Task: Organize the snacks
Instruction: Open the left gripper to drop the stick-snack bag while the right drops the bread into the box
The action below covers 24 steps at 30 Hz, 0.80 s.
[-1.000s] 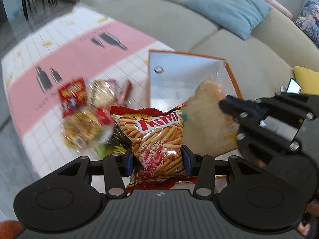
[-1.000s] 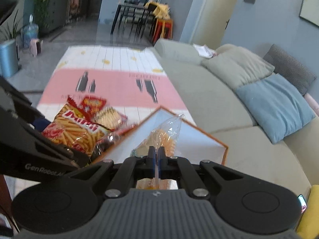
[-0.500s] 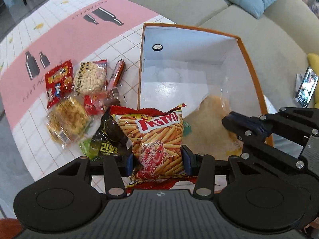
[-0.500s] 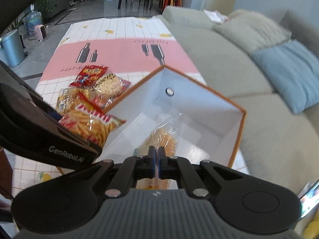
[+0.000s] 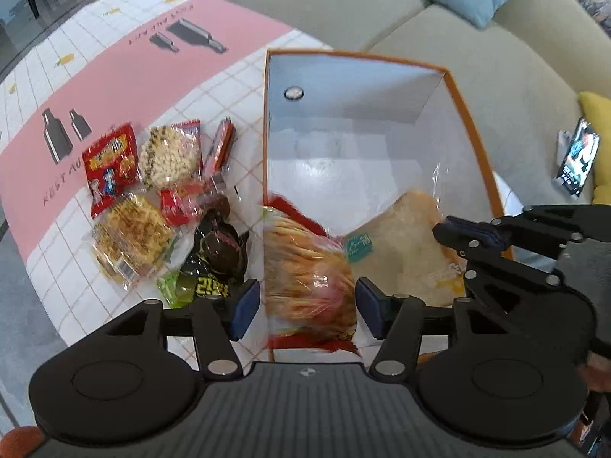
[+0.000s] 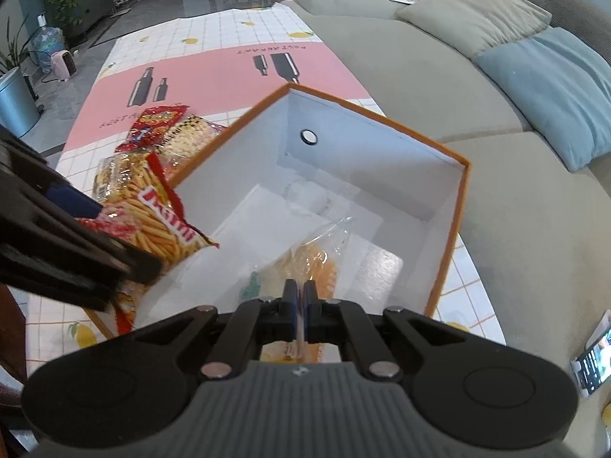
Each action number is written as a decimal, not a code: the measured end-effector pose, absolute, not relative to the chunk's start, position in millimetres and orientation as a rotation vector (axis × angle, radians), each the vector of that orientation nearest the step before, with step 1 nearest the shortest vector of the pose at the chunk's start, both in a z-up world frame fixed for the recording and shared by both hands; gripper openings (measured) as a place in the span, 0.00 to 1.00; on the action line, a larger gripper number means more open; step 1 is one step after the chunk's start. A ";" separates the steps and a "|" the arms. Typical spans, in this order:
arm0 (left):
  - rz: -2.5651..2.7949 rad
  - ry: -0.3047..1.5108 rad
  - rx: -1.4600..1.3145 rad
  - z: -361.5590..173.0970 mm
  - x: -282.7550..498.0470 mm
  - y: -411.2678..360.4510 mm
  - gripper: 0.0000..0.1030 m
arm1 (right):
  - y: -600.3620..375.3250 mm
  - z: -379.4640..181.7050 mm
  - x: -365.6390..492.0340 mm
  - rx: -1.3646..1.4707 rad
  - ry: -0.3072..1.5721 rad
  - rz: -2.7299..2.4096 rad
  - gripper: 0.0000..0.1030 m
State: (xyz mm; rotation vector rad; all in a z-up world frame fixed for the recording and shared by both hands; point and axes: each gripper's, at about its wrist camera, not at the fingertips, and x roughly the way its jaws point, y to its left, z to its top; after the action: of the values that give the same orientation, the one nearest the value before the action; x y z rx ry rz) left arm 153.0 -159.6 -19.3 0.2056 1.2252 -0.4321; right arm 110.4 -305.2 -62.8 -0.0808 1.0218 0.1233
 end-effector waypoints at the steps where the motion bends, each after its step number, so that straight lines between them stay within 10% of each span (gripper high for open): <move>1: -0.441 1.202 0.209 -15.3 150.8 -158.2 0.68 | -306.3 -63.7 111.2 -0.081 1.024 0.119 0.00; 6: -0.433 1.151 0.175 -8.1 147.6 -140.0 0.67 | -309.1 -67.0 110.4 -0.092 1.032 0.103 0.00; 16: -0.409 1.271 0.131 -48.7 143.1 -125.4 0.09 | -306.2 -76.1 117.2 -0.126 1.034 0.082 0.00; 24: -0.447 1.309 0.120 -49.4 125.4 -127.4 0.07 | -308.9 -76.3 121.5 -0.091 1.046 0.100 0.00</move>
State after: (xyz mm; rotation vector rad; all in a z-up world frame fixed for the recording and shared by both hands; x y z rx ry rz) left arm 125.4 -127.4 -49.4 0.1197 1.3089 -0.4469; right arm 121.5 -308.9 -76.3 -0.0913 1.0461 0.0999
